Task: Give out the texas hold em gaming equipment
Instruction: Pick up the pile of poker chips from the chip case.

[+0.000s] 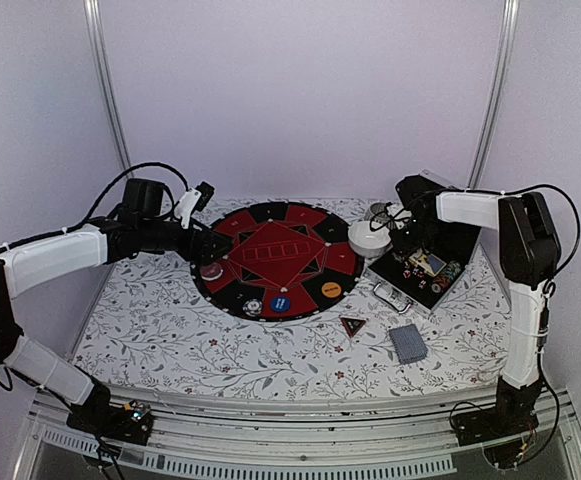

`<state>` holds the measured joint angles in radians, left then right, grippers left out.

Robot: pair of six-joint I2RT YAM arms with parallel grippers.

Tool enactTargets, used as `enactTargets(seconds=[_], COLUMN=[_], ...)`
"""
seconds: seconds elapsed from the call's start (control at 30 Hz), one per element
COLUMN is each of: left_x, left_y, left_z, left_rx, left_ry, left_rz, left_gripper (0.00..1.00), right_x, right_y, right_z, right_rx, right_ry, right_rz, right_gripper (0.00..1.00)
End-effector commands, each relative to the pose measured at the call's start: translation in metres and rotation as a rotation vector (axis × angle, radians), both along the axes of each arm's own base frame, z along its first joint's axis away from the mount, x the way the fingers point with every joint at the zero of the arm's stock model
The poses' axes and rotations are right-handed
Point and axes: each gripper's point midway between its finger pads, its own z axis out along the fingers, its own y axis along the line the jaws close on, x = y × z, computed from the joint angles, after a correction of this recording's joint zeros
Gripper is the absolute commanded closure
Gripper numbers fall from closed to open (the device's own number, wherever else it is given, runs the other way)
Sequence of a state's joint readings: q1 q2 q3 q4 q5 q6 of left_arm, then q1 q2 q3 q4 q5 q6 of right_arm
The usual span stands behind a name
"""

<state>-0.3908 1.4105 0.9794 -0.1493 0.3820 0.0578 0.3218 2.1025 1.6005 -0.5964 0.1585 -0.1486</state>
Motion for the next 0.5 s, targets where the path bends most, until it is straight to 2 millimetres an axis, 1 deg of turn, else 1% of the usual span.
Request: enactTargets(seconds=[0.0,0.1,0.23,0.47], left_x=[0.004,0.004,0.004,0.004], left_y=[0.001,0.001,0.002,0.001], left_z=[0.002,0.002,0.002,0.001], left_rx=[-0.008,-0.008,-0.010,-0.013], left_ry=[0.009,0.010,0.011,0.017], left_rz=[0.003,0.002,0.002,0.000], left_gripper=[0.02,0.02,0.02,0.02], right_x=[0.009,0.003,-0.004,-0.019], right_y=[0.009,0.014,0.014,0.019], right_z=[-0.001,-0.009,-0.020,-0.031], right_rx=[0.063,0.092,0.111,0.141], right_ry=[-0.003,0.025,0.060,0.111], right_rz=[0.056,0.080,0.090,0.116], right_gripper=[0.64,0.64,0.65,0.70])
